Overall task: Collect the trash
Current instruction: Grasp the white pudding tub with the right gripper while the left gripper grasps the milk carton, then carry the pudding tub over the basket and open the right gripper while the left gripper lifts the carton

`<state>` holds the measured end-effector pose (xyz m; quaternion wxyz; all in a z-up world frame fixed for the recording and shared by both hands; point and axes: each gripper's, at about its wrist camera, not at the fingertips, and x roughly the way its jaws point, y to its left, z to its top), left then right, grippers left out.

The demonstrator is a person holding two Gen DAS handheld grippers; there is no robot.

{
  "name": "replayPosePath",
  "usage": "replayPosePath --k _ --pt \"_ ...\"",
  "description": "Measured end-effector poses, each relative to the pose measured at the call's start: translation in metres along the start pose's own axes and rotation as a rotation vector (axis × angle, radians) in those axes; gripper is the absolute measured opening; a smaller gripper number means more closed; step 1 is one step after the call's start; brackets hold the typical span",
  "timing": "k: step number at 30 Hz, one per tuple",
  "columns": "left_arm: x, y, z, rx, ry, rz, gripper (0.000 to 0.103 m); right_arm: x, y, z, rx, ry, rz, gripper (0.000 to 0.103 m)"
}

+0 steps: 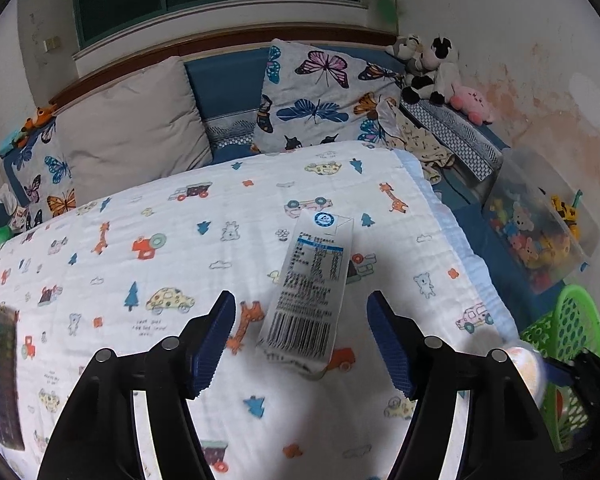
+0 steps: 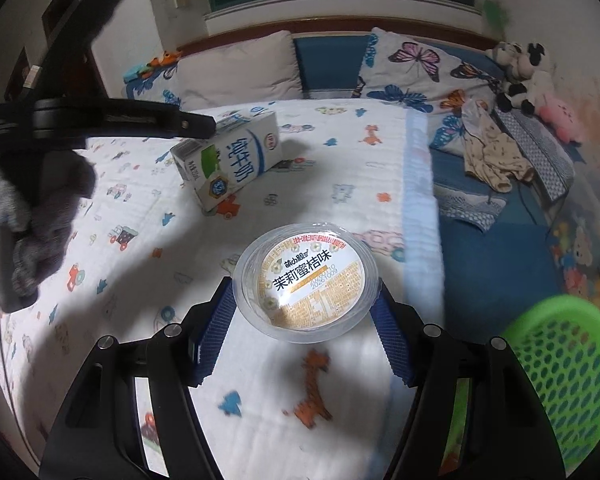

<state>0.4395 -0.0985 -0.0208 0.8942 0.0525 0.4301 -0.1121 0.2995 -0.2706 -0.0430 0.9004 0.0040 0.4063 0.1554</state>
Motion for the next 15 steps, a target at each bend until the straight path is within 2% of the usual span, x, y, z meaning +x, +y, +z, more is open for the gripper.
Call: replayPosePath --k 11,13,15 --pt "0.036 -0.008 0.006 0.003 0.053 0.025 0.065 -0.042 -0.028 -0.021 0.072 -0.042 -0.024 0.067" --pt "0.041 -0.007 0.005 -0.004 0.065 0.026 0.054 -0.048 -0.033 -0.026 0.086 -0.044 -0.032 0.067" --pt "0.047 -0.006 0.004 -0.020 0.082 0.017 0.048 -0.054 -0.038 -0.031 0.097 -0.046 -0.050 0.067"
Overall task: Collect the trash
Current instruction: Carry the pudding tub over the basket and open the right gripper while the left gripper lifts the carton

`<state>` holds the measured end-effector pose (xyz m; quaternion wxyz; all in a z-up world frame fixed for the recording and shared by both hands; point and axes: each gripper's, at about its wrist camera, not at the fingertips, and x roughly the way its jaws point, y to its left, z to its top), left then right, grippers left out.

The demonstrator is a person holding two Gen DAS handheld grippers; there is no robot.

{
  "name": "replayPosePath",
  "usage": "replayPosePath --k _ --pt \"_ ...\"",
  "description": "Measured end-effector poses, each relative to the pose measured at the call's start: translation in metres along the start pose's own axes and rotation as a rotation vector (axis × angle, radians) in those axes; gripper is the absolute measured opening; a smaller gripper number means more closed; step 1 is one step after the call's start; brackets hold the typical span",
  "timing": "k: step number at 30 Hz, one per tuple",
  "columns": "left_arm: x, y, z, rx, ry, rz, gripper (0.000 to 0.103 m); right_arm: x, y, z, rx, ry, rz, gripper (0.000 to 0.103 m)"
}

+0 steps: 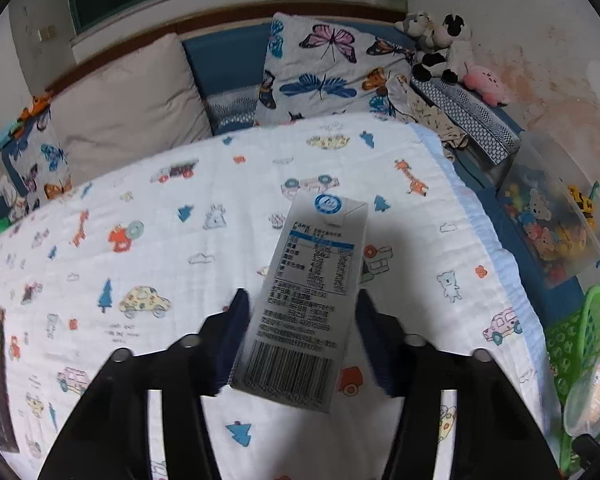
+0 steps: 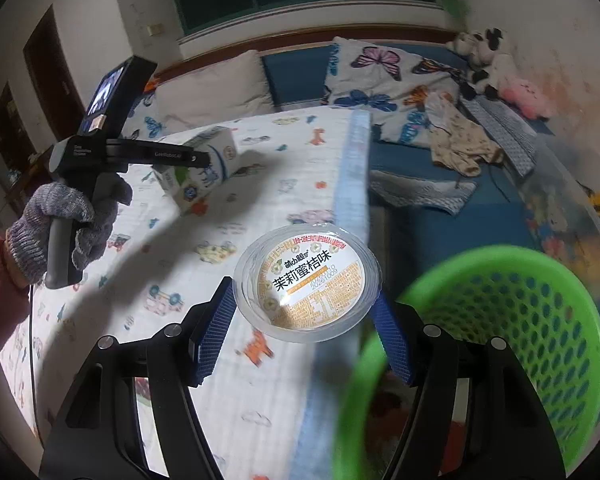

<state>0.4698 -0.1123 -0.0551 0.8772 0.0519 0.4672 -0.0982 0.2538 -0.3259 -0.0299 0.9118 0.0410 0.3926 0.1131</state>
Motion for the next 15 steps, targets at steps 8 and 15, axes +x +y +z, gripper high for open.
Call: replayPosePath --k 8,15 --pt "-0.015 -0.007 -0.011 0.004 -0.033 -0.010 0.040 -0.018 -0.026 -0.017 0.045 0.005 -0.063 0.067" --pt "-0.059 -0.016 -0.027 0.015 -0.081 -0.033 0.040 -0.036 -0.039 -0.031 0.080 0.001 -0.108 0.067"
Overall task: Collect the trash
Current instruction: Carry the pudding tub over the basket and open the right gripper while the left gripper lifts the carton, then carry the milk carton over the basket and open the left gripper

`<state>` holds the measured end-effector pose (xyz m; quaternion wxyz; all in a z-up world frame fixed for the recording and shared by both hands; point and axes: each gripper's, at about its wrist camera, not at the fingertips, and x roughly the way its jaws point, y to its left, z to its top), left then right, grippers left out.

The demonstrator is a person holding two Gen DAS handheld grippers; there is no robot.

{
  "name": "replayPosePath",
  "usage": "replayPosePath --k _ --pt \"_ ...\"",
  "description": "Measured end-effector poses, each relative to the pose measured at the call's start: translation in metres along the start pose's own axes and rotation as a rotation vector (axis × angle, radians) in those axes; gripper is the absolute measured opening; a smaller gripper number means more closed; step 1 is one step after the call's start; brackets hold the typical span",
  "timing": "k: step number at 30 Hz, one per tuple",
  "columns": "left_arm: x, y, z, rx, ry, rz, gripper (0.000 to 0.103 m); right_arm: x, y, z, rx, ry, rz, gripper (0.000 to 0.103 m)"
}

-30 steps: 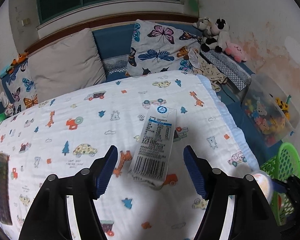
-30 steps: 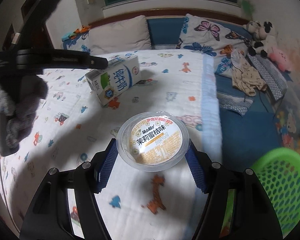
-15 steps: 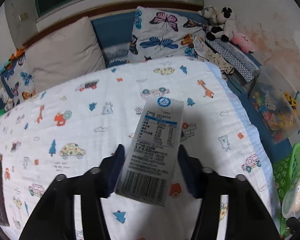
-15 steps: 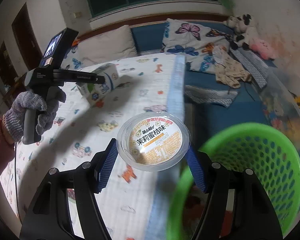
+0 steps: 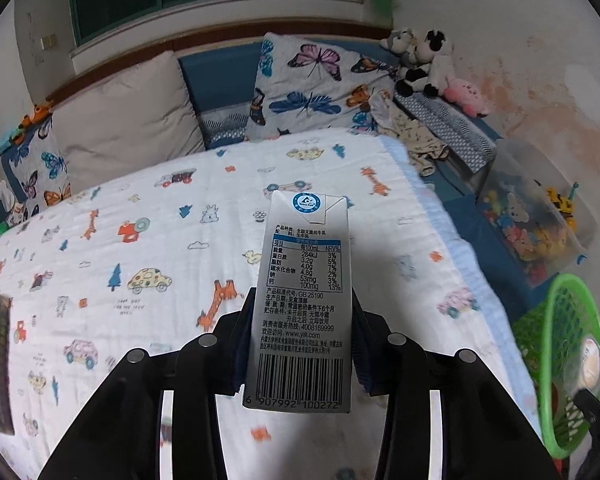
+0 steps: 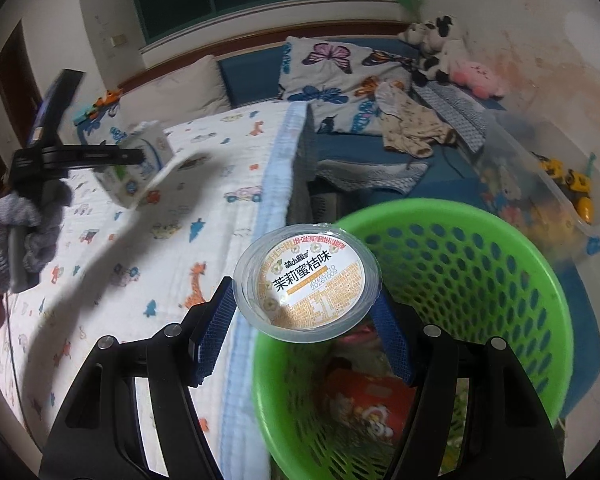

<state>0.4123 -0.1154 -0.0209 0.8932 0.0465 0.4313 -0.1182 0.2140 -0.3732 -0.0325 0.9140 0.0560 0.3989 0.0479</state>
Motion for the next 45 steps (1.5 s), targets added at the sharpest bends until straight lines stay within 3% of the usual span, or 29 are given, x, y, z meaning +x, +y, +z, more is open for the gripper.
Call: replayPosePath --k 12,24,32,45 --pt "-0.075 -0.030 -0.041 0.025 -0.061 -0.084 0.040 -0.025 -0.029 -0.025 0.029 0.005 -0.086 0.067" --pt "-0.108 -0.084 -0.061 0.101 -0.078 -0.175 0.040 -0.044 -0.065 -0.043 0.088 -0.001 -0.153 0.071" --pt "-0.113 -0.127 -0.063 0.130 -0.072 -0.243 0.040 -0.062 -0.073 -0.049 0.103 -0.028 -0.154 0.072" --pt "-0.088 -0.195 -0.077 0.171 0.006 -0.299 0.040 -0.096 -0.088 -0.063 0.145 -0.077 -0.159 0.073"
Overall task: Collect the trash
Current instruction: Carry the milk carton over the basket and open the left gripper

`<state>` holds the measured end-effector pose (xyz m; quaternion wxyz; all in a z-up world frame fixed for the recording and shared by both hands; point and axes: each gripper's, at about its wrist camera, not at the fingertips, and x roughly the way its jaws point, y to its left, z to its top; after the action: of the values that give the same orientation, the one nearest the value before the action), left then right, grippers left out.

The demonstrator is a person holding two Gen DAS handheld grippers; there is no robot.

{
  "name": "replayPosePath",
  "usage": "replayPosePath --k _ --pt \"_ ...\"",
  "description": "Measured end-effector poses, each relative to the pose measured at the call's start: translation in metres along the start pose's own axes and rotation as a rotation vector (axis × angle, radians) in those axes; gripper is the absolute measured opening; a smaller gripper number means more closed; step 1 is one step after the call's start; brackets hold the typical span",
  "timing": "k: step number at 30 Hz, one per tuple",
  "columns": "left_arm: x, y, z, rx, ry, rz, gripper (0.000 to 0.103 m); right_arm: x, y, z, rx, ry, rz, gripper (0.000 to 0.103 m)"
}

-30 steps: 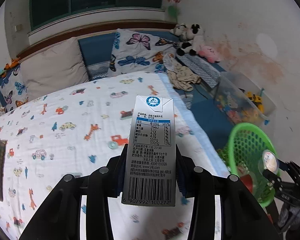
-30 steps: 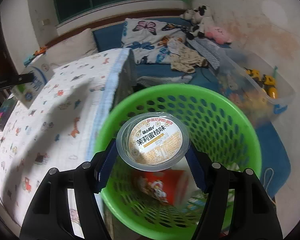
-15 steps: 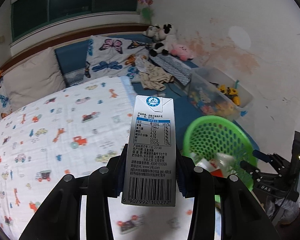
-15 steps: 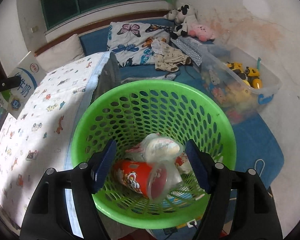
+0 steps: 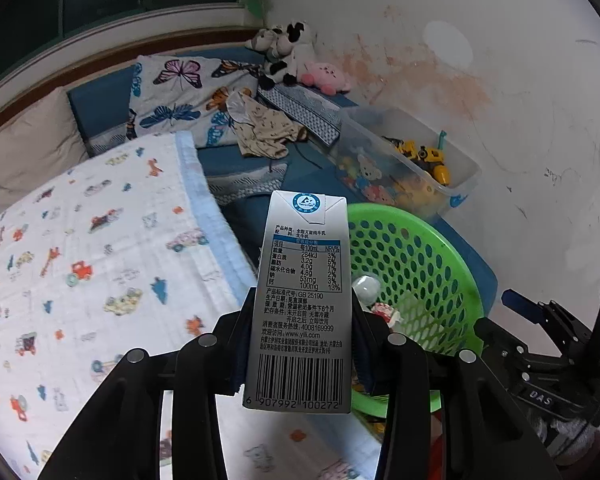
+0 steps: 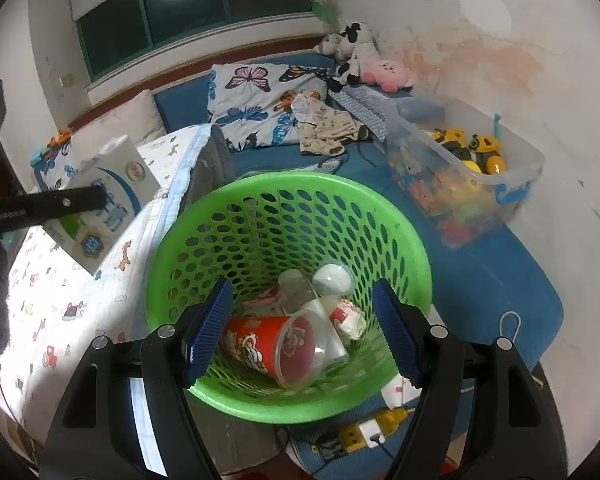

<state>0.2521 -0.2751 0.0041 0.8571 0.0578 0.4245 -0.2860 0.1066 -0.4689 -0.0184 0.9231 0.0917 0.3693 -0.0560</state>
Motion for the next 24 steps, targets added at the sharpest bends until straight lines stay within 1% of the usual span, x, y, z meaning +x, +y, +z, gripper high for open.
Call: replayPosePath --k 9,14,15,16,18,24 --pt "0.029 -0.017 -0.004 -0.001 0.057 -0.012 0.041 -0.010 -0.003 -0.004 0.026 -0.015 0.010 0.073" --pt "0.032 -0.026 -0.007 0.016 0.055 -0.034 0.042 -0.013 -0.004 -0.005 0.034 -0.021 0.013 0.073" --pt "0.032 -0.027 -0.007 0.023 0.055 -0.035 0.044 -0.013 -0.003 -0.005 0.036 -0.020 0.015 0.073" --pt "0.032 -0.028 -0.008 0.024 0.056 -0.036 0.051 -0.013 -0.003 -0.006 0.037 -0.020 0.017 0.073" --pt "0.029 -0.028 -0.009 0.021 0.051 -0.044 0.058 -0.015 -0.001 -0.006 0.034 -0.022 0.017 0.073" --pt "0.016 -0.020 -0.011 0.002 0.028 -0.051 0.058 -0.021 0.006 -0.008 0.027 -0.031 0.029 0.073"
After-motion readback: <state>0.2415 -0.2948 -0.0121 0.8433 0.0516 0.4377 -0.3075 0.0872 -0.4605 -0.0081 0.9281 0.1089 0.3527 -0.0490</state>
